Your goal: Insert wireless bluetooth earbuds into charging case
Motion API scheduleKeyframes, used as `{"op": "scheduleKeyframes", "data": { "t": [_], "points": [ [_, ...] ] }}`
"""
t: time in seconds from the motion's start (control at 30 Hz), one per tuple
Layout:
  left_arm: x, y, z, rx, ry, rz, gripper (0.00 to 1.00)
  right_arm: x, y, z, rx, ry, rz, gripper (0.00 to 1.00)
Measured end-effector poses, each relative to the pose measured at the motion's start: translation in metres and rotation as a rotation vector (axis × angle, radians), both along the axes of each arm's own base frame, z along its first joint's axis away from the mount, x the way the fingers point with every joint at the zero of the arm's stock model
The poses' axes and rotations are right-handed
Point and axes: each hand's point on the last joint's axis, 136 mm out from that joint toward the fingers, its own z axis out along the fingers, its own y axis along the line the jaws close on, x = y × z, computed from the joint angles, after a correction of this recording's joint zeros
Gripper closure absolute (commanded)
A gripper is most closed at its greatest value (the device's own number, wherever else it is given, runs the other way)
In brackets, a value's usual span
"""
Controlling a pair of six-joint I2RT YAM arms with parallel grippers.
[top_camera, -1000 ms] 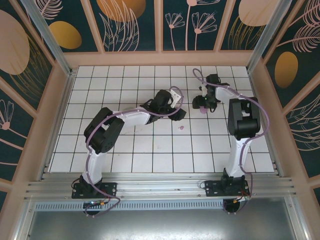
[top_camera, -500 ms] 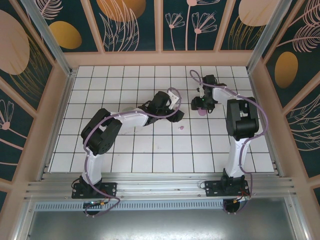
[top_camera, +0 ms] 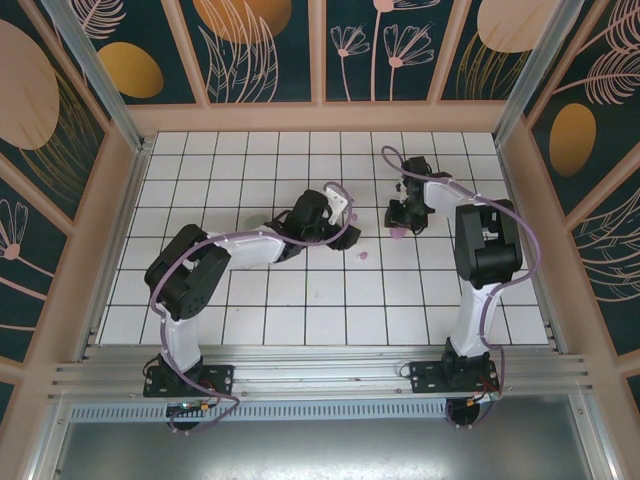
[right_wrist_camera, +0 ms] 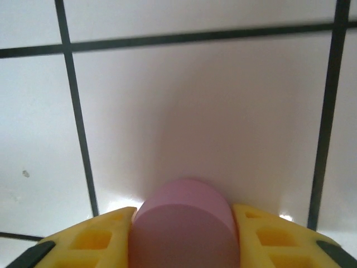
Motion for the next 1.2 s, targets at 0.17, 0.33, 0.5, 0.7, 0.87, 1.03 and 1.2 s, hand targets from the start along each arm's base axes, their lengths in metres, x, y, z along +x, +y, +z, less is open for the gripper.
{"op": "scheduleKeyframes", "data": {
  "t": [0.17, 0.33, 0.5, 0.7, 0.87, 1.03, 1.2],
  "points": [
    [-0.014, 0.011, 0.013, -0.046, -0.094, -0.023, 0.25, -0.013, 0.008, 0.019, 0.078, 0.008, -0.067, 0.69],
    [-0.027, 0.025, 0.031, -0.076, -0.202, -0.040, 0.24, -0.015, 0.019, 0.056, 0.143, -0.049, -0.121, 0.70],
    [-0.034, 0.046, 0.055, -0.084, -0.286, 0.014, 0.24, -0.040, 0.057, 0.085, 0.185, -0.086, -0.103, 0.71],
    [-0.046, 0.092, 0.044, 0.007, -0.285, 0.143, 0.23, -0.079, 0.129, 0.076, 0.199, -0.029, -0.016, 0.72],
    [-0.058, 0.126, 0.031, 0.068, -0.247, 0.238, 0.22, -0.091, 0.181, 0.031, 0.165, 0.064, 0.030, 0.72],
    [-0.067, 0.140, 0.023, 0.089, -0.203, 0.277, 0.23, -0.091, 0.200, 0.004, 0.150, 0.116, 0.020, 0.52],
    [-0.072, 0.142, 0.014, 0.094, -0.144, 0.287, 0.24, -0.083, 0.206, 0.008, 0.174, 0.094, 0.007, 0.41]
  ]
}}
